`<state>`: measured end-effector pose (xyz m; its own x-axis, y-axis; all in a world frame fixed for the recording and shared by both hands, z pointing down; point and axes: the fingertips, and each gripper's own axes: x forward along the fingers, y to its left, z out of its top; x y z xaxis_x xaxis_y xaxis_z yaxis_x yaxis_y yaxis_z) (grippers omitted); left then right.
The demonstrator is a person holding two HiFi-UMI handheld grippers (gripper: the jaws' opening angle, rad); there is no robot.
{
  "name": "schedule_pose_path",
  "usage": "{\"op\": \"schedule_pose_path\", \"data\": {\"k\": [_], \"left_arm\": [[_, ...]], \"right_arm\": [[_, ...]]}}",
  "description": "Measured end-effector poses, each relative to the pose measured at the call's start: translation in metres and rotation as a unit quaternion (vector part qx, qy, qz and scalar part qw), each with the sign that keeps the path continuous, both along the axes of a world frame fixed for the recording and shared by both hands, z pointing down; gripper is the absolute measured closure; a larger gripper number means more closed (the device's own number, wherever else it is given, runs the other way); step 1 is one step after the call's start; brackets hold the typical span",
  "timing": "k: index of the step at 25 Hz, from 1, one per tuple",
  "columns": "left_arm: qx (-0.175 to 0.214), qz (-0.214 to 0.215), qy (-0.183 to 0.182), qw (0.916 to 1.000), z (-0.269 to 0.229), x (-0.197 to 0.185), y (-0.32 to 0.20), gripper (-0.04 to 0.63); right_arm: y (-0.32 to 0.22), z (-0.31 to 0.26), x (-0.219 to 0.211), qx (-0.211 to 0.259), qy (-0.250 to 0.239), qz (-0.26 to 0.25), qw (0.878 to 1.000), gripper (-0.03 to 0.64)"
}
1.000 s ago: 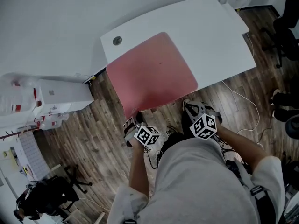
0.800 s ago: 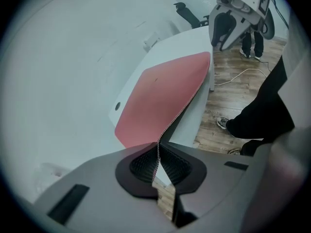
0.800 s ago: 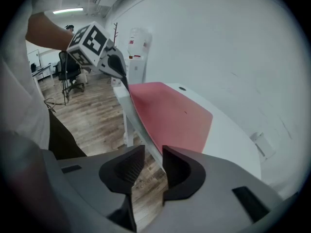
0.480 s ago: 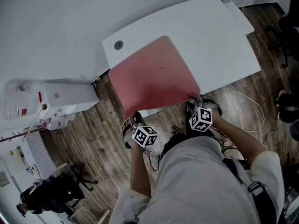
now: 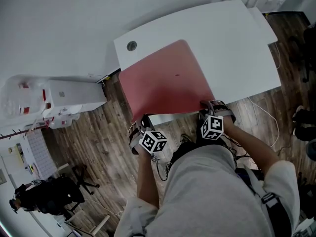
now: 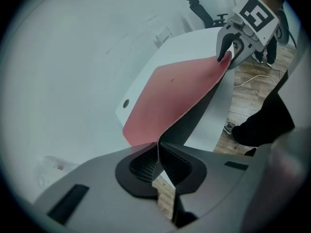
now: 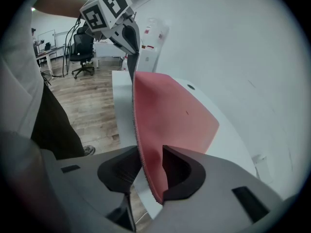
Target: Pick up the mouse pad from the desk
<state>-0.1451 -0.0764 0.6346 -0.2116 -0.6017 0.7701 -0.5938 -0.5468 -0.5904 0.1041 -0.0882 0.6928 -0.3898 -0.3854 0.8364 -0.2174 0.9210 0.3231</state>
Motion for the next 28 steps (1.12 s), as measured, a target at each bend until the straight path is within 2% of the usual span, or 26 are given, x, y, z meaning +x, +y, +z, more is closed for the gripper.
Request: {"op": "schedule_pose_path", "data": {"k": [4,6,12,18,21,24,28], "left_arm": [[-0.008,-0.01,-0.006,0.9999,0.001,0.0,0.001,0.569],[-0.017,-0.012,-0.011,0.9997,0.006,0.0,0.003,0.569],[-0.048,0.002,-0.027,0.9985,0.025,-0.007,0.012,0.568],[-0.095,0.009,-0.004,0.9954,0.029,-0.005,0.03,0.553],[-0.141,0.025,0.01,0.9896,0.041,-0.005,0.045,0.478],[-0.193,0.055,0.022,0.9794,0.06,-0.005,0.061,0.394],[-0.229,0.086,0.024,0.9692,0.075,0.003,0.078,0.379]], "right_arm": [[-0.008,-0.007,0.0,0.019,0.003,-0.036,0.999,0.546],[-0.011,-0.011,0.0,0.024,0.005,-0.054,0.998,0.558],[-0.022,-0.024,-0.011,-0.003,-0.006,-0.067,0.998,0.565],[-0.029,-0.032,-0.016,-0.003,-0.004,-0.083,0.997,0.565],[-0.031,-0.032,-0.019,-0.012,-0.008,-0.079,0.997,0.565],[-0.039,-0.033,-0.027,-0.021,-0.014,-0.069,0.997,0.565],[-0.041,-0.038,-0.034,-0.027,-0.015,-0.06,0.998,0.565]]}}
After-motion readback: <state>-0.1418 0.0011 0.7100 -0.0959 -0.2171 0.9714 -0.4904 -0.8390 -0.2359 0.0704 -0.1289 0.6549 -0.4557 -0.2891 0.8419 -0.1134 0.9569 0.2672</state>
